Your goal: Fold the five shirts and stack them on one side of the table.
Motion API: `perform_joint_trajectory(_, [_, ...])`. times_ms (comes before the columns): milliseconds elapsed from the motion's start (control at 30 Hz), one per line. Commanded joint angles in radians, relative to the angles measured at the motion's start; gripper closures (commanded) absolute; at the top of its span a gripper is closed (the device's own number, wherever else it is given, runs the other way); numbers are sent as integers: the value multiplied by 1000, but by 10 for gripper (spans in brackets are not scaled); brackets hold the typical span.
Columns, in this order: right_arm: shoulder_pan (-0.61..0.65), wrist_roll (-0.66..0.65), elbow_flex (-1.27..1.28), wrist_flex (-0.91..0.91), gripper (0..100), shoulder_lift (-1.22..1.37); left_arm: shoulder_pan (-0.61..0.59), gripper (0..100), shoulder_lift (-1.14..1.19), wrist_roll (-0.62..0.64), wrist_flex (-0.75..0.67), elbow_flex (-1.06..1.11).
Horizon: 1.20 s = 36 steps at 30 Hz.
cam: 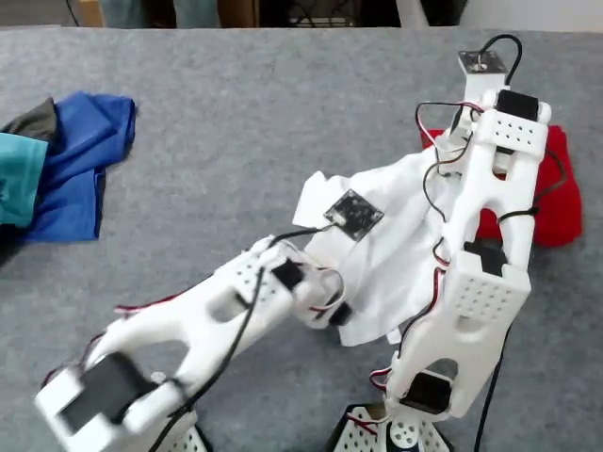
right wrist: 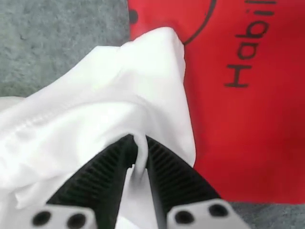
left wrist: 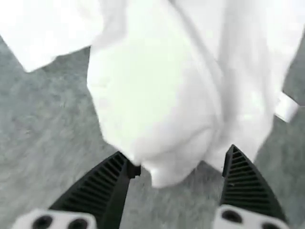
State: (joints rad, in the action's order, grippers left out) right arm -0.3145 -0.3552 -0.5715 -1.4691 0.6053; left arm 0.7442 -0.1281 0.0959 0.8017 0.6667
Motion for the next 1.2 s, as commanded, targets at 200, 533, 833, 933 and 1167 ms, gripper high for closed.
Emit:
perform_joint_trajectory(200, [-15,-34,-16,11,984,-13,-5,952,152,29,-81,-105])
perform_joint_trajectory(533, [41,-172,-225,-262,984,-13,-262,971,-224,-126,193,-127])
perform_joint_trajectory(833, [183,-199,-48,-299,984,-154,-691,971,-612,-304,433,-114])
perform_joint_trajectory(933, [279,-199,148,-298,984,-265,-826,971,-658,-399,502,-82])
perform_joint_trajectory(1167, [497,-199,562,-298,864,-527,-997,971,-683,-657,635,125])
